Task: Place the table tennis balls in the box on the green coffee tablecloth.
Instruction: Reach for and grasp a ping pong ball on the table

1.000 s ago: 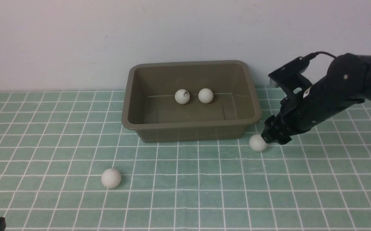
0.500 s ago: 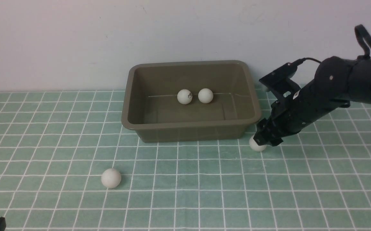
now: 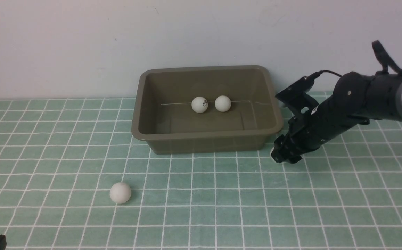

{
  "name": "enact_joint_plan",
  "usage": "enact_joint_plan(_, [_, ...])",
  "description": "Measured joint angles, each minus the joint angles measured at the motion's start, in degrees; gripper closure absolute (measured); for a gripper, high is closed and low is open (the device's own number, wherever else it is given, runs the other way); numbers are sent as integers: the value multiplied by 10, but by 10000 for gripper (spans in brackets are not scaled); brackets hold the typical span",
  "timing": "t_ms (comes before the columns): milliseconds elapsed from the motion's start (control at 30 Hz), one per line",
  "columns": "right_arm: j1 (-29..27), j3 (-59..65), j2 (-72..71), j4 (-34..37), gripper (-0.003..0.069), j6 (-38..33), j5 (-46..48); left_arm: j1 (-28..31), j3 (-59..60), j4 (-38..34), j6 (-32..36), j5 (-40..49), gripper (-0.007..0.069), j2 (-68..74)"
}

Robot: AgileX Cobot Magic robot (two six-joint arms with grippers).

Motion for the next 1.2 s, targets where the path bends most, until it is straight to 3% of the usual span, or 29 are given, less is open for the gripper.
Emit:
enact_joint_plan(733, [0,-46,48,11,293,2,39,0,0,0,0,0,629,0])
enact_joint_plan(967, [0,-100,48,-2,293,23,145,0,0,0,0,0,629,0])
enact_joint_plan(1200, [0,-113,47,-119,293,123,281,0,0,0,0,0,629,0])
